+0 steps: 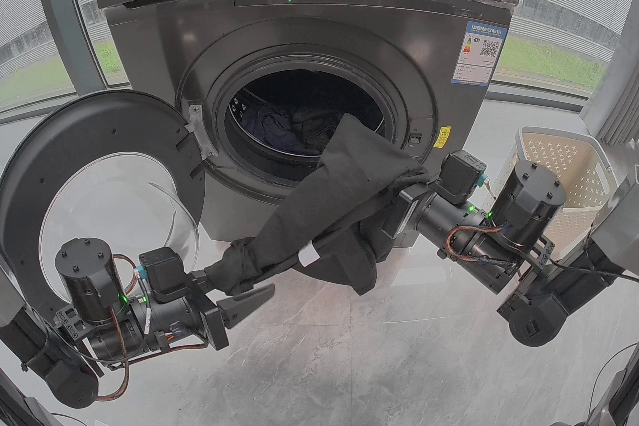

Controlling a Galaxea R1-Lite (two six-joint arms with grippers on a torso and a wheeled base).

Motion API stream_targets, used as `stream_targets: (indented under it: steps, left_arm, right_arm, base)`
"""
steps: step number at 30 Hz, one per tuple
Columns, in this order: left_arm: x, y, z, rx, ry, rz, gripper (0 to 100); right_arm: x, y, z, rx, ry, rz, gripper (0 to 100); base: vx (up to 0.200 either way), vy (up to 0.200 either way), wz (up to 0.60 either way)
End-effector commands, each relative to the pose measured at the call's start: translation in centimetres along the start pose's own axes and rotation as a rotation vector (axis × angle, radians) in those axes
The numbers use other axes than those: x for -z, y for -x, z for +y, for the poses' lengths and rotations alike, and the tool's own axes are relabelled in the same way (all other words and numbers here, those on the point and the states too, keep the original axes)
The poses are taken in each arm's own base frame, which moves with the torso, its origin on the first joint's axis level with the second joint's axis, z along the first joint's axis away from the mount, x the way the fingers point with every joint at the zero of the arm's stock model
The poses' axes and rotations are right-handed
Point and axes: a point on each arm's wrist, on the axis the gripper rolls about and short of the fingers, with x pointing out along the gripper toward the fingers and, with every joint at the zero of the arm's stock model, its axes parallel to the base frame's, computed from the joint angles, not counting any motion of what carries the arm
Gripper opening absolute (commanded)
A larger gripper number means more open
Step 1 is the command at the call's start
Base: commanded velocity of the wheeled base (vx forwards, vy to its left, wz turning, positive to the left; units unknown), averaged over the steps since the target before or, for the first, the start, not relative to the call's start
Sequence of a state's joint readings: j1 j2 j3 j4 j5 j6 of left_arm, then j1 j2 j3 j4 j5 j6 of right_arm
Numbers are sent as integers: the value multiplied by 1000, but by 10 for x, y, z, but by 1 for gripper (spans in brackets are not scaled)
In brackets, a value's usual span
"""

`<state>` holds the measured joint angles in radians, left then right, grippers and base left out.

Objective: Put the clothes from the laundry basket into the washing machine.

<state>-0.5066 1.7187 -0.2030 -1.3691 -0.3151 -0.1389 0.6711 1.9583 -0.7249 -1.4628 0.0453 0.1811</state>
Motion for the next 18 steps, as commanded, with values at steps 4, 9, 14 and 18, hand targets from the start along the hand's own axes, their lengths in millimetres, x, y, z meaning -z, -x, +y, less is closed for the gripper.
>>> stream_targets:
  steps: [4,9,14,18]
  left_arm:
    - [11,12,-1,-17,6,35,100]
    - [30,32,-7,-3,20,97,100]
    - [29,32,-9,10,15,89,100]
    - [31,28,-16,50,10,97,100]
  right_arm:
    - [-8,-8,0,-4,10,-39,0]
    - [-14,-9,-13,25,24,-61,0]
    - [-16,-10,-16,33,27,-67,0]
    - [-18,-15,-14,28,25,-85,0]
  base:
    - [0,0,0]
    - [0,0,0]
    - [0,0,0]
    - [0,0,0]
